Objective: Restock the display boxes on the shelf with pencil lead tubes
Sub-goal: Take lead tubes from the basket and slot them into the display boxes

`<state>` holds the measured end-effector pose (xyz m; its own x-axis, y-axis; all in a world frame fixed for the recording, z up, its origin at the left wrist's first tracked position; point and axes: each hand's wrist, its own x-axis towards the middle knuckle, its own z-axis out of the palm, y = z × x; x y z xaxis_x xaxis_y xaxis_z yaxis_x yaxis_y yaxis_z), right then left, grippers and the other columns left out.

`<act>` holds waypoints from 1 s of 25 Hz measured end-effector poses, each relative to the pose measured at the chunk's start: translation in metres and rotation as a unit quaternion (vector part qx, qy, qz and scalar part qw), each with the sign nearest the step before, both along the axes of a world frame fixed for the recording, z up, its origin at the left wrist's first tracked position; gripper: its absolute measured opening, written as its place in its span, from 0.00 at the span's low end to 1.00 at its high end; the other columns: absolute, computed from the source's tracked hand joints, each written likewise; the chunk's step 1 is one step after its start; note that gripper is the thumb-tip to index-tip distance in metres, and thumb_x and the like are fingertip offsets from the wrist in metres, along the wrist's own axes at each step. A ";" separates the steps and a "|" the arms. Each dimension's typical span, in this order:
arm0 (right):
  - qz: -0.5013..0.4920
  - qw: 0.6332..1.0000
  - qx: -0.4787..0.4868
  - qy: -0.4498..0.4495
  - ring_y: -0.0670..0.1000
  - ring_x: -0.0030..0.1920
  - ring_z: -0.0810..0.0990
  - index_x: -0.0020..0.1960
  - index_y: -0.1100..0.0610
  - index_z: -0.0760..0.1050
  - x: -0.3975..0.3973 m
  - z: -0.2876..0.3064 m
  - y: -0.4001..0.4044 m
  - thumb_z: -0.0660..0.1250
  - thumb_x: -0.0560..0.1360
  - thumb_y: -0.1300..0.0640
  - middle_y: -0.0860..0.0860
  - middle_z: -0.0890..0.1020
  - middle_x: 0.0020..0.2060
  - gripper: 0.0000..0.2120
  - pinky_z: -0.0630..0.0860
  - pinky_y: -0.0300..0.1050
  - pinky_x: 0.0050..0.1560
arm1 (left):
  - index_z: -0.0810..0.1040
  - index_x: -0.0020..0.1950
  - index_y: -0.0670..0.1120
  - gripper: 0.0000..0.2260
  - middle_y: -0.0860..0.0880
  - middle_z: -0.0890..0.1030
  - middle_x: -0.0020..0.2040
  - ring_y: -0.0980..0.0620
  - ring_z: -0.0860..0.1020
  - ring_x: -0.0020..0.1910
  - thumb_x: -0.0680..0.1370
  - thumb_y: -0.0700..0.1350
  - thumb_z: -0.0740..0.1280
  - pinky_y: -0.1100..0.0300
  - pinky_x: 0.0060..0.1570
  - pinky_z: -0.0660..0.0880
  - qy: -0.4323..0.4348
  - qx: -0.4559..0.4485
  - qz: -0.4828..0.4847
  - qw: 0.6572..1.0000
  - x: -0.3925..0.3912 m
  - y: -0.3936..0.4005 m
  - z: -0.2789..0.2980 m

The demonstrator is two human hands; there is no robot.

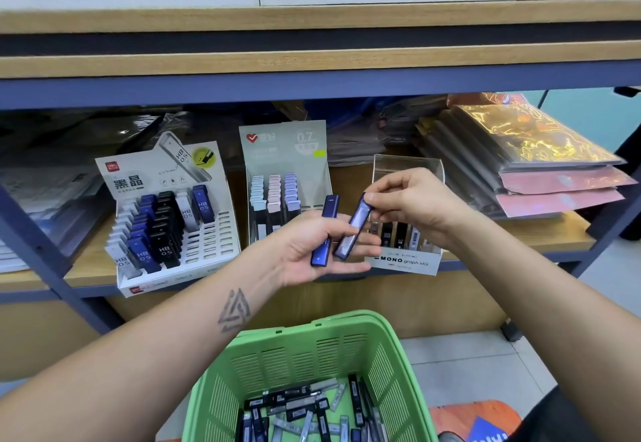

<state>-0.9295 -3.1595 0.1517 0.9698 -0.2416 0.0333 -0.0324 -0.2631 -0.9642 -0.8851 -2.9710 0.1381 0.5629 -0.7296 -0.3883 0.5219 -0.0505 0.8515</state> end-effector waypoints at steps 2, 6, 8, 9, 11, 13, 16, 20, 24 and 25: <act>-0.004 0.999 0.036 -0.001 0.53 0.37 0.83 0.51 0.67 0.81 -0.001 0.003 -0.004 0.72 0.76 0.67 0.61 0.85 0.39 0.04 0.82 0.42 0.40 | 0.74 0.65 0.39 0.13 0.33 0.83 0.54 0.41 0.85 0.48 0.81 0.35 0.62 0.47 0.48 0.83 -0.020 0.011 0.002 1.000 -0.001 0.005 0.002; 0.010 0.997 0.075 -0.024 0.51 0.36 0.83 0.53 0.66 0.82 0.004 0.014 0.007 0.71 0.76 0.67 0.62 0.86 0.42 0.06 0.83 0.41 0.40 | 0.76 0.64 0.35 0.12 0.34 0.84 0.51 0.42 0.86 0.44 0.81 0.35 0.64 0.57 0.37 0.83 -0.063 0.002 0.036 0.997 0.001 0.018 0.009; 0.023 0.994 0.100 -0.042 0.50 0.36 0.82 0.52 0.65 0.82 0.011 0.020 0.021 0.72 0.76 0.67 0.60 0.86 0.41 0.06 0.81 0.39 0.38 | 0.77 0.63 0.36 0.11 0.34 0.84 0.51 0.42 0.86 0.45 0.80 0.34 0.65 0.57 0.36 0.83 -0.063 -0.014 0.055 0.996 0.004 0.030 0.015; 0.028 0.993 0.106 -0.050 0.50 0.35 0.82 0.52 0.66 0.81 0.014 0.023 0.029 0.72 0.76 0.67 0.60 0.85 0.40 0.06 0.81 0.39 0.37 | 0.79 0.61 0.37 0.11 0.35 0.84 0.51 0.42 0.86 0.46 0.80 0.34 0.66 0.57 0.38 0.83 -0.065 -0.019 0.063 0.996 0.006 0.037 0.017; 0.034 0.992 0.100 -0.068 0.51 0.35 0.81 0.53 0.67 0.81 0.023 0.027 0.049 0.72 0.76 0.65 0.61 0.84 0.40 0.08 0.81 0.38 0.36 | 0.81 0.57 0.39 0.08 0.36 0.85 0.49 0.43 0.86 0.44 0.79 0.33 0.67 0.56 0.40 0.84 -0.071 -0.022 0.093 0.993 0.011 0.052 0.023; 0.033 0.992 0.077 -0.090 0.51 0.37 0.82 0.54 0.66 0.82 0.034 0.031 0.073 0.73 0.77 0.63 0.60 0.85 0.41 0.08 0.81 0.39 0.38 | 0.82 0.54 0.40 0.09 0.38 0.85 0.45 0.45 0.86 0.42 0.77 0.31 0.68 0.57 0.41 0.84 -0.078 -0.020 0.136 0.987 0.018 0.071 0.027; 0.044 0.994 0.028 -0.098 0.50 0.44 0.86 0.54 0.60 0.84 0.054 0.038 0.109 0.72 0.77 0.64 0.55 0.86 0.47 0.06 0.81 0.39 0.42 | 0.81 0.56 0.41 0.12 0.40 0.85 0.45 0.46 0.86 0.40 0.75 0.29 0.69 0.59 0.37 0.83 -0.090 -0.003 0.200 0.976 0.029 0.101 0.031; 0.041 0.986 -0.142 -0.074 0.49 0.46 0.84 0.61 0.59 0.81 0.086 0.044 0.145 0.72 0.76 0.65 0.53 0.84 0.48 0.13 0.80 0.41 0.50 | 0.80 0.56 0.40 0.07 0.38 0.84 0.48 0.41 0.86 0.38 0.78 0.34 0.70 0.60 0.30 0.81 -0.090 0.047 0.258 0.961 0.044 0.142 0.034; 0.068 0.935 -0.330 -0.111 0.48 0.52 0.81 0.60 0.55 0.83 0.119 0.039 0.179 0.73 0.75 0.62 0.47 0.82 0.49 0.13 0.74 0.40 0.54 | 0.75 0.48 0.44 0.02 0.44 0.77 0.39 0.57 0.67 0.18 0.81 0.41 0.66 0.70 0.16 0.58 -0.124 0.177 0.297 0.930 0.069 0.184 0.040; 0.074 0.919 -0.367 -0.122 0.49 0.54 0.81 0.59 0.54 0.84 0.126 0.034 0.186 0.73 0.76 0.62 0.47 0.83 0.51 0.13 0.75 0.41 0.56 | 0.73 0.46 0.45 0.05 0.46 0.74 0.36 0.58 0.64 0.18 0.81 0.43 0.66 0.70 0.16 0.55 -0.112 0.191 0.299 0.928 0.073 0.192 0.042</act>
<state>-0.8034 -2.9733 0.1859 0.9324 0.0669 0.3552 0.2497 -0.8298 -0.4991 -0.8125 -2.7786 0.1802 0.9207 -0.0933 -0.3790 0.3662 -0.1297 0.9214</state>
